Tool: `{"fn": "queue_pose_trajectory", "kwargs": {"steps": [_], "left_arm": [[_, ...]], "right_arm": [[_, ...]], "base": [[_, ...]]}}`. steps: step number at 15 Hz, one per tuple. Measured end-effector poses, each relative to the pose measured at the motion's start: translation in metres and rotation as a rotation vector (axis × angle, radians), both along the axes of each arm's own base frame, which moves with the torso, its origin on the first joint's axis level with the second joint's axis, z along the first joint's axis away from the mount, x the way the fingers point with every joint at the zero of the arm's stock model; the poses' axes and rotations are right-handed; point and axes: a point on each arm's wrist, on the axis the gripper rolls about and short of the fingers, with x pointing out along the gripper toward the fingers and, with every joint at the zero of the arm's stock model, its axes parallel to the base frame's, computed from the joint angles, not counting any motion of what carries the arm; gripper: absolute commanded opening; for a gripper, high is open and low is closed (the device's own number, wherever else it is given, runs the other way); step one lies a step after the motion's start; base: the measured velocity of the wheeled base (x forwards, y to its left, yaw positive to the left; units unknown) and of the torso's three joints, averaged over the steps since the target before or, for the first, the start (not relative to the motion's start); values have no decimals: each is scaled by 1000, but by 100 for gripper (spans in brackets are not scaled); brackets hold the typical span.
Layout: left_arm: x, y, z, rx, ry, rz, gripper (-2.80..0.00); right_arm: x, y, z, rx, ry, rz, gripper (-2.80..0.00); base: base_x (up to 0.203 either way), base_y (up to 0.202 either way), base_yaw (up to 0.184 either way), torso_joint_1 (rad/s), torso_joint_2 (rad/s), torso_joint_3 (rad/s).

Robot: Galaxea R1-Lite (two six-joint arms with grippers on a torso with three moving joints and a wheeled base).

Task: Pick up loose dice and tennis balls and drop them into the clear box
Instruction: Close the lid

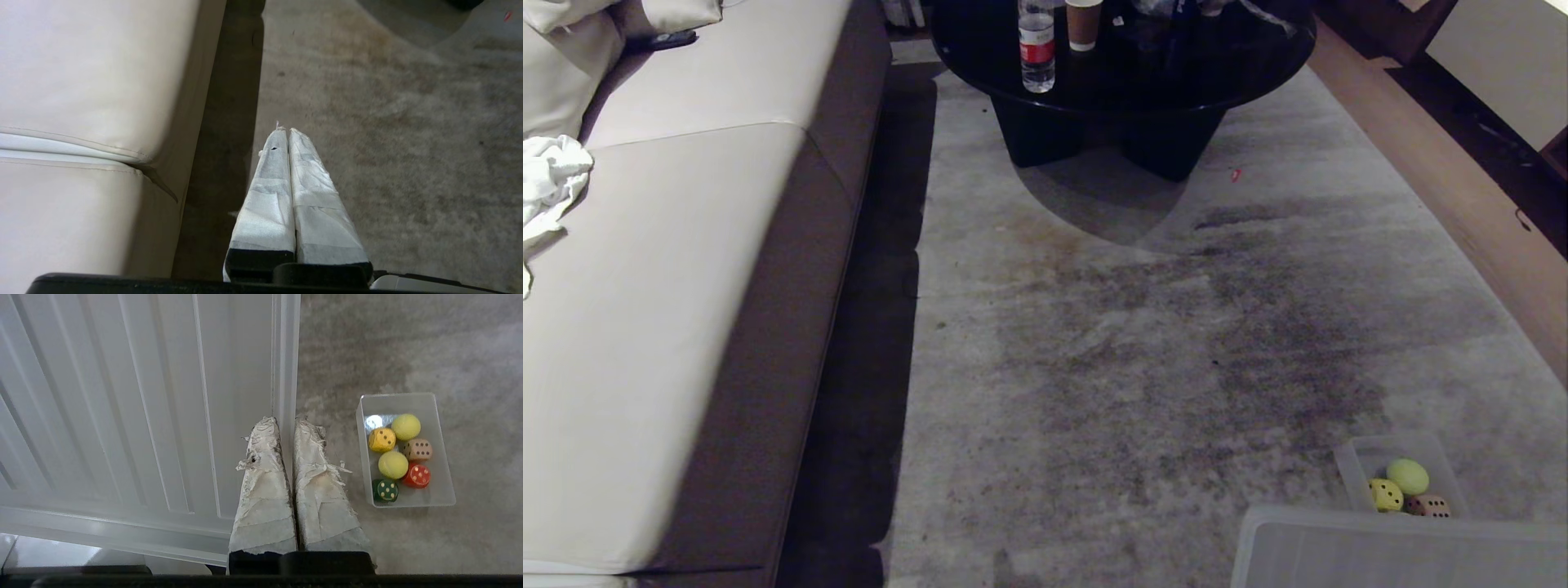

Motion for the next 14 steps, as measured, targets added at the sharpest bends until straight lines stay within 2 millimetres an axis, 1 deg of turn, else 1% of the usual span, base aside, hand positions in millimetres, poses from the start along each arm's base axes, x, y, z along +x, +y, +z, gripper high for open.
{"fn": "queue_pose_trajectory", "kwargs": {"steps": [14], "left_arm": [[0,0,0,0,0,0,-280]], "right_arm": [[0,0,0,0,0,0,-280]], "base": [[0,0,0,2,3,-199]]}}
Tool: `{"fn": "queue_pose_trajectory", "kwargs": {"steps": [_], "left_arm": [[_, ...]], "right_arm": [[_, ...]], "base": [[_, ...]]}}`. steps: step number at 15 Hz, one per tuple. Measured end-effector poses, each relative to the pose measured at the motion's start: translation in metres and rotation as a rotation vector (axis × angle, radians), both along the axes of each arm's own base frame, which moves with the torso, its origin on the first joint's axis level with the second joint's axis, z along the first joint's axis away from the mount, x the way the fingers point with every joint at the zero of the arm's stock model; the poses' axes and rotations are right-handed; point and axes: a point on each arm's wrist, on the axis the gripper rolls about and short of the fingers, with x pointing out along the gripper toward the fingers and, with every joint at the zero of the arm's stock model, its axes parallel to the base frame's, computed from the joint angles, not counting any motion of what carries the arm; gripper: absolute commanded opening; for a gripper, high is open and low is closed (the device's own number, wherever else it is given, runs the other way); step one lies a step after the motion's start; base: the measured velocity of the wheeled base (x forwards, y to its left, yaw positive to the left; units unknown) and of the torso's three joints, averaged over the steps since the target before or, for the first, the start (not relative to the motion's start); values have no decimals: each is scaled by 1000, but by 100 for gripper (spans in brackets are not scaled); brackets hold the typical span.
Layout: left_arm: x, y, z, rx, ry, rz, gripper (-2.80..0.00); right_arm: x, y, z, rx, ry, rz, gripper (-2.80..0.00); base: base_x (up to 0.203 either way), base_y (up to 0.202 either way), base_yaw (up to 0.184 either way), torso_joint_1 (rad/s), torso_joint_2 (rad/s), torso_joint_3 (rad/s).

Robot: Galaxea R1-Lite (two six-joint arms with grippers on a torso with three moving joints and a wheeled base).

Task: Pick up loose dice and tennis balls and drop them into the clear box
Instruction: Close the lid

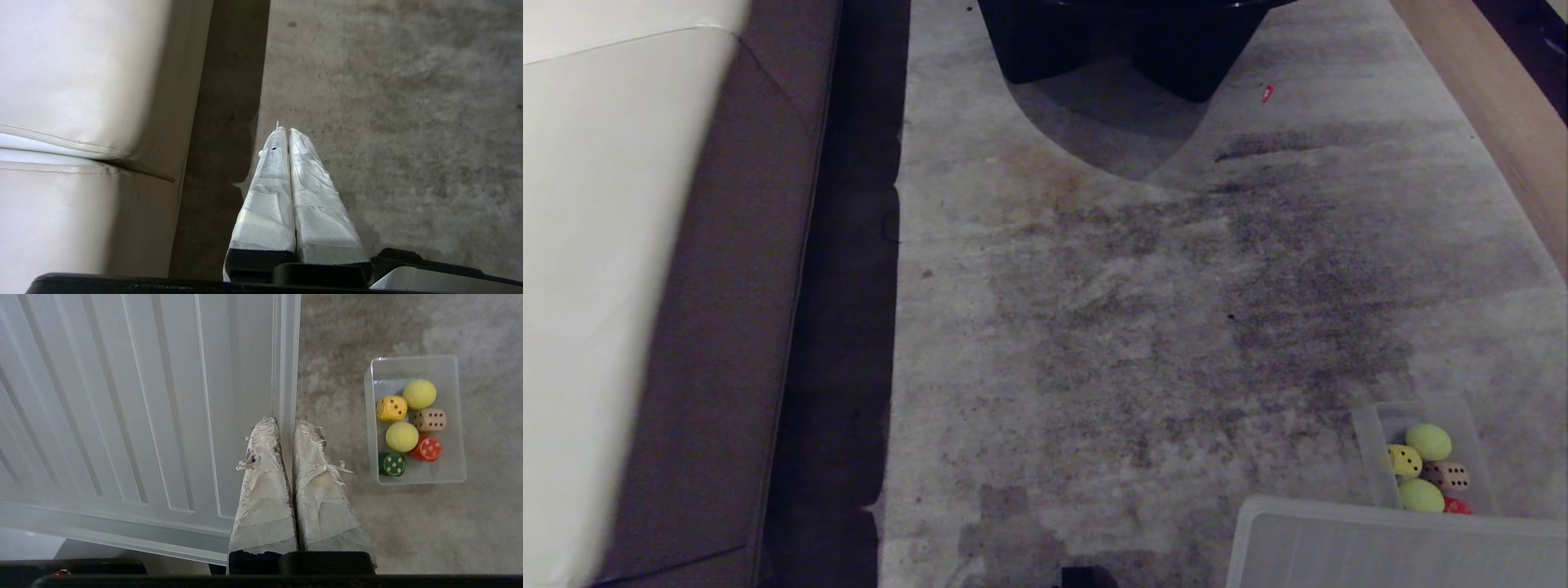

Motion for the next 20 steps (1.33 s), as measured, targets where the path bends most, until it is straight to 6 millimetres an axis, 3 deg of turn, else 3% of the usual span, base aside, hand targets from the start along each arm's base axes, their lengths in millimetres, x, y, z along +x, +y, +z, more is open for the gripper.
{"fn": "queue_pose_trajectory", "kwargs": {"steps": [20], "left_arm": [[0,0,0,0,0,0,-280]], "right_arm": [[0,0,0,-11,1,5,-280]], "base": [[0,0,0,3,2,-177]]}}
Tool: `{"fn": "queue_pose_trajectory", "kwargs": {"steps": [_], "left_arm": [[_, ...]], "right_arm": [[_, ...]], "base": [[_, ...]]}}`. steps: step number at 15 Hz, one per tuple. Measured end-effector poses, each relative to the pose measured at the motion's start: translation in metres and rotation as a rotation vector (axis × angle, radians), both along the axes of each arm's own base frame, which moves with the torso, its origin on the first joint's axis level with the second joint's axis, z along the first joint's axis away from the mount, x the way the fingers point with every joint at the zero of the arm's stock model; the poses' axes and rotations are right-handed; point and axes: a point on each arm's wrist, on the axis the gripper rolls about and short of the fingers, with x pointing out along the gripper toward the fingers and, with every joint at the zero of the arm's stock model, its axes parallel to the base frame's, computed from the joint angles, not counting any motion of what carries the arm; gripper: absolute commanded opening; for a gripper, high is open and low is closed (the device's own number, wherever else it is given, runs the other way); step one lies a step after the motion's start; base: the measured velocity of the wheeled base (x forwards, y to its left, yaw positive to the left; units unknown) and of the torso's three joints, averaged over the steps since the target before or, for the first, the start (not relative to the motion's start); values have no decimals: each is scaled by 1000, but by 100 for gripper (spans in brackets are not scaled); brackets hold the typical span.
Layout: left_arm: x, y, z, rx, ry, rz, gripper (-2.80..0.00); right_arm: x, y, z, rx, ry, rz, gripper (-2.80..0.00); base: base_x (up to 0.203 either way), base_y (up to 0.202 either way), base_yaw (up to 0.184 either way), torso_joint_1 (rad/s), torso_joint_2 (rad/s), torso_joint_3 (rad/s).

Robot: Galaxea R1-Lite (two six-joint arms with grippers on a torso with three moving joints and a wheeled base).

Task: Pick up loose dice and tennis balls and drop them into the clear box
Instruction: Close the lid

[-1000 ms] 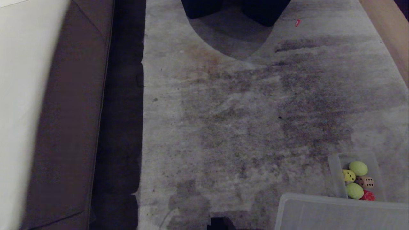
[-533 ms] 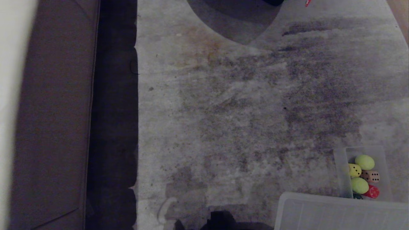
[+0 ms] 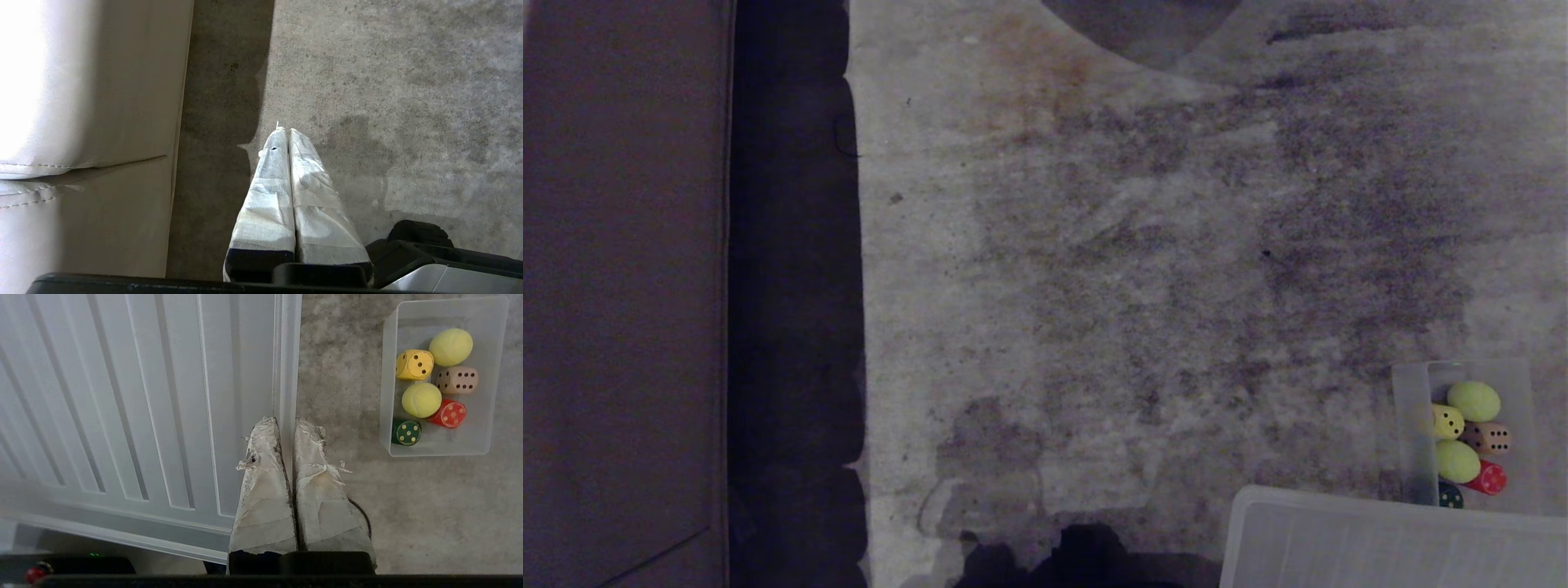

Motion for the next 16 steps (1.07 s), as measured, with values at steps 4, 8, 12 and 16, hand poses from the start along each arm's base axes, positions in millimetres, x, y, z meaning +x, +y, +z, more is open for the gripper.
{"fn": "queue_pose_trajectory", "kwargs": {"steps": [4,8,12,16], "left_arm": [[0,0,0,0,0,0,-280],[0,0,0,0,0,0,-280],[0,0,0,0,0,0,-280],[0,0,0,0,0,0,-280]], "right_arm": [[-1,0,3,43,-5,-23,-280],[3,-3,29,184,5,-172,-280],[28,-4,61,308,32,-280,-280],[74,-8,81,374,45,-384,-280]], "base": [[0,0,0,0,0,0],[0,0,0,0,0,0],[0,0,0,0,0,0],[0,0,0,0,0,0]]}}
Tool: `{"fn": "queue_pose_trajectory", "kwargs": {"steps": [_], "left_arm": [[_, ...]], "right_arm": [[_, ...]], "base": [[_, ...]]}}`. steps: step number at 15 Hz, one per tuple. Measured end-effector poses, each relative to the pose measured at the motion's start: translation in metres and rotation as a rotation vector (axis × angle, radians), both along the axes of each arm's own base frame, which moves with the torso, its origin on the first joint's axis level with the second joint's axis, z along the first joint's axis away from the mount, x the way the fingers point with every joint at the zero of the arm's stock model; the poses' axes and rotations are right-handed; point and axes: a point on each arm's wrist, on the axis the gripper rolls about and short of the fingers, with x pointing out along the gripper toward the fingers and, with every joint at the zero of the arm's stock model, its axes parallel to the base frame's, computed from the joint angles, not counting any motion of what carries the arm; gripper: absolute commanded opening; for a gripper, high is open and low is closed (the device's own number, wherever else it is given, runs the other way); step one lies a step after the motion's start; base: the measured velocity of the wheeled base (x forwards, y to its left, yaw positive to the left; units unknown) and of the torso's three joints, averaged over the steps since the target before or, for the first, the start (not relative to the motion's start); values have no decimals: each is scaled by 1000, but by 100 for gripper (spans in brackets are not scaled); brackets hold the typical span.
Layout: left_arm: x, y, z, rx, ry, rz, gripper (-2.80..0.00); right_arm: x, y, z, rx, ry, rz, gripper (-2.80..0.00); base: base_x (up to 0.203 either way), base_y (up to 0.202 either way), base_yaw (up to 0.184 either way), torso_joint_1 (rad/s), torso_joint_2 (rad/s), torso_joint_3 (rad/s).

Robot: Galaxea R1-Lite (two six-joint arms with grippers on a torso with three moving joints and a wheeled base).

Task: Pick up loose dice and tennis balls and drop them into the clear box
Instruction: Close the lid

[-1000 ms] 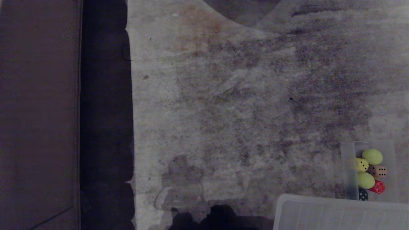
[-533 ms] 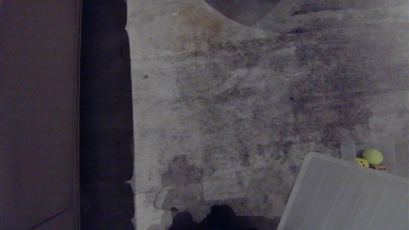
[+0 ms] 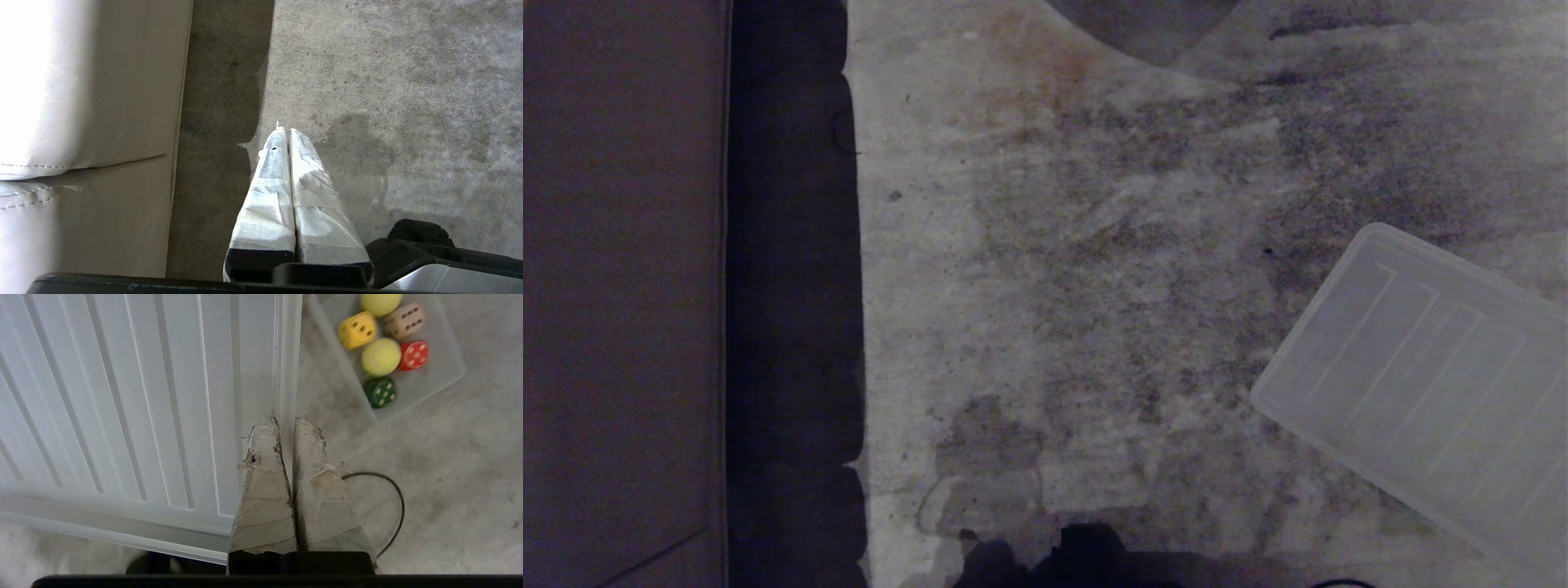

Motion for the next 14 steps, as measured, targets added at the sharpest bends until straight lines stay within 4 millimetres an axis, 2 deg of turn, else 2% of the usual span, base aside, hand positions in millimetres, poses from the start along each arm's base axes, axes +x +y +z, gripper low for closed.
{"fn": "queue_pose_trajectory", "kwargs": {"steps": [5,11,14], "left_arm": [[0,0,0,0,0,0,-280],[0,0,0,0,0,0,-280],[0,0,0,0,0,0,-280]], "right_arm": [[54,-11,2,35,6,-145,-280],[87,-45,-8,241,75,-428,-280],[102,-62,-14,330,102,-506,-280]], "base": [[0,0,0,0,0,0],[0,0,0,0,0,0],[0,0,0,0,0,0]]}}
